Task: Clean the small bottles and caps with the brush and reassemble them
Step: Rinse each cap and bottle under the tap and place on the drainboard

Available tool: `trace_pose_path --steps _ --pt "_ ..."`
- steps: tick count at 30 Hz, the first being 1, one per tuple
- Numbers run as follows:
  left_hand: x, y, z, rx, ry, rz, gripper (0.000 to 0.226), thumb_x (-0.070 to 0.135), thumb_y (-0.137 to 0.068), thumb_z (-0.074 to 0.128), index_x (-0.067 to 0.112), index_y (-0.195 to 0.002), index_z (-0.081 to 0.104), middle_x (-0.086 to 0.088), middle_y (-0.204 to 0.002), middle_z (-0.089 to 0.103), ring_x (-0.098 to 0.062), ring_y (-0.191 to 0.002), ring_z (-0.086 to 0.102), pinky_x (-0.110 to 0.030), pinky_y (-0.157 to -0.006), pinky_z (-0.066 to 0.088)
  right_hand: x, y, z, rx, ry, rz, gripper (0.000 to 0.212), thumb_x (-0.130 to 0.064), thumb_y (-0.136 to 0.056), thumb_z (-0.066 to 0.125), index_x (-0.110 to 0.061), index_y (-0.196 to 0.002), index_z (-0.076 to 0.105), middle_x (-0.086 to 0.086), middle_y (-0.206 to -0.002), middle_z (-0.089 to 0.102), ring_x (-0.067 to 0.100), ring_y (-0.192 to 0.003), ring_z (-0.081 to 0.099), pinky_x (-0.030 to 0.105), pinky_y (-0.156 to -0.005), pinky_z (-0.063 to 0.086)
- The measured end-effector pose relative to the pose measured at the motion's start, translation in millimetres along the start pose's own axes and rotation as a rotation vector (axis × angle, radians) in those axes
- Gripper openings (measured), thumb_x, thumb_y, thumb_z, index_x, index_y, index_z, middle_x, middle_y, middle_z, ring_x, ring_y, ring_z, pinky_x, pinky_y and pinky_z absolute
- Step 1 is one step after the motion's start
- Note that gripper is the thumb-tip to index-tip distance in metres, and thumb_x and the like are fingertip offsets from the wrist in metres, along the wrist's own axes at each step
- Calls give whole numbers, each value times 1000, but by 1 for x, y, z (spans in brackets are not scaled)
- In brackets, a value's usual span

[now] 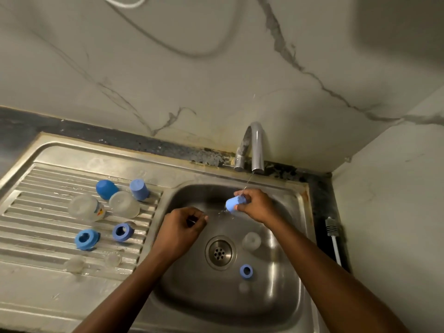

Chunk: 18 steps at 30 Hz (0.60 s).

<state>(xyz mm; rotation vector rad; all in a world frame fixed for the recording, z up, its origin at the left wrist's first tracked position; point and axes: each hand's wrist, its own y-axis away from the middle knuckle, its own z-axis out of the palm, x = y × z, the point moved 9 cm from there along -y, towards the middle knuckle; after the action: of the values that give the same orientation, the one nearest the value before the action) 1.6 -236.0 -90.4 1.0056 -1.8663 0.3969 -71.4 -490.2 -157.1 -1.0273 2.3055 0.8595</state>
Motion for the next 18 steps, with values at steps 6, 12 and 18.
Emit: trace_pose_path --steps 6,12,18 --pt "42 -33 25 -61 9 213 56 41 -93 76 32 -146 58 12 -137 65 -1 -119 64 -26 -96 56 -53 25 -40 26 -82 -222 51 -27 -96 73 -18 -145 61 -1 -142 64 9 -126 61 23 -106 46" --pt "78 -47 43 -150 140 244 44 37 -99 73 26 -141 63 12 -118 76 -2 -105 72 -25 -92 58 -79 50 -68 51 -172 -323 41 -44 -105 55 -21 -137 68 -6 -138 67 0 -125 61 26 -111 46" --pt "101 -41 46 -96 244 293 32 31 -101 71 26 -133 66 13 -111 76 1 -101 71 -14 -84 55 -80 75 -94 445 -252 -325 26 -39 -96 72 -22 -114 81 -9 -107 79 2 -98 73 29 -90 60"
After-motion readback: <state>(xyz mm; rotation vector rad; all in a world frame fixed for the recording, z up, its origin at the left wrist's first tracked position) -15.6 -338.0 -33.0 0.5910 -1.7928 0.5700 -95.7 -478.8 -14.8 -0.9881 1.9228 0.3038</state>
